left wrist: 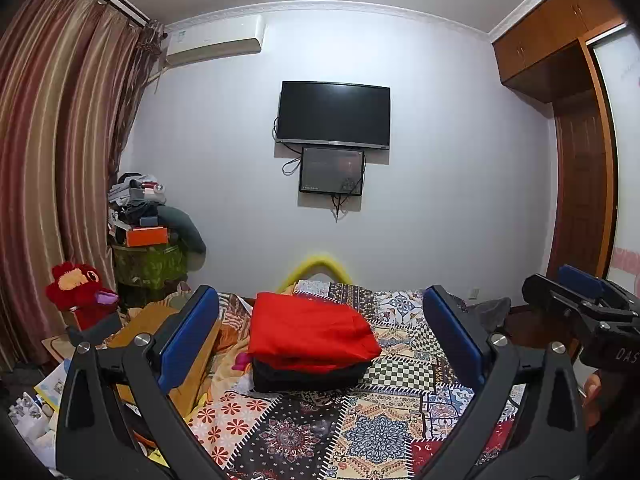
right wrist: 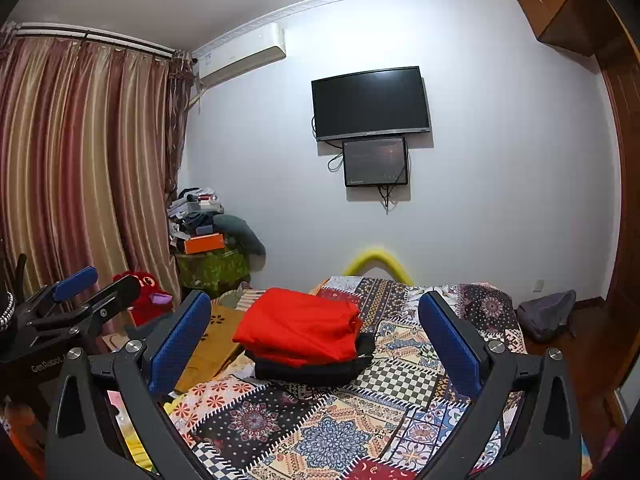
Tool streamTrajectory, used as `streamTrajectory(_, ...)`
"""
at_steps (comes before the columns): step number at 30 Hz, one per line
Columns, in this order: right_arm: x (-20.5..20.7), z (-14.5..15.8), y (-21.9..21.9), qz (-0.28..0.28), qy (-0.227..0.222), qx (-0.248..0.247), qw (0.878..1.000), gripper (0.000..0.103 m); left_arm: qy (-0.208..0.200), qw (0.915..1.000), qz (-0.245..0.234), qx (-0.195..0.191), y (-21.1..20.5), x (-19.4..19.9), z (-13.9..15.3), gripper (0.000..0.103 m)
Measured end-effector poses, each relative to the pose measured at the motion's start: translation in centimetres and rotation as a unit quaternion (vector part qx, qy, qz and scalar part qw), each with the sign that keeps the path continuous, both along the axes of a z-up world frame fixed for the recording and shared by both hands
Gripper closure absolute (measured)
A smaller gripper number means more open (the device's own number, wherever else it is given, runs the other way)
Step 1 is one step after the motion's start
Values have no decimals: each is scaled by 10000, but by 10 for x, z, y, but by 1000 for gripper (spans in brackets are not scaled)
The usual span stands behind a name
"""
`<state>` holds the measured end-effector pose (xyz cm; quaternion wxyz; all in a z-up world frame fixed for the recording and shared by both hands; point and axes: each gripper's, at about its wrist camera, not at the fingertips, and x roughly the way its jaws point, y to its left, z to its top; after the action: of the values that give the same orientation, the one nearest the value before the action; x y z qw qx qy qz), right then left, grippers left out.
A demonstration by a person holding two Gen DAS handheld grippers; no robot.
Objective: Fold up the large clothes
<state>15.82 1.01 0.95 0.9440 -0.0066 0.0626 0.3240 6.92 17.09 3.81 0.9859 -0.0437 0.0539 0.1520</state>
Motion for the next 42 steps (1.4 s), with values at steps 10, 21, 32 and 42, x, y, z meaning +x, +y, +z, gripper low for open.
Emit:
streamTrajectory(10, 3, -1, -4, -21, 64, 51, 10000, 0, 32, 9999, -105, -3, 2, 4, -3, 0)
streamTrajectory(21, 4, -1, -6, -67, 68, 92, 9999, 0, 127, 9995, -289, 8, 4, 8, -5, 0)
streamTrajectory(32, 6, -3, -9, -122, 66, 97, 9999, 0, 137, 9991, -393, -19, 2, 12, -8, 0)
streamTrajectory(42, 10, -4, -8, -148, 110, 47, 9998, 0, 195, 9989, -401, -111, 4, 14, -9, 0)
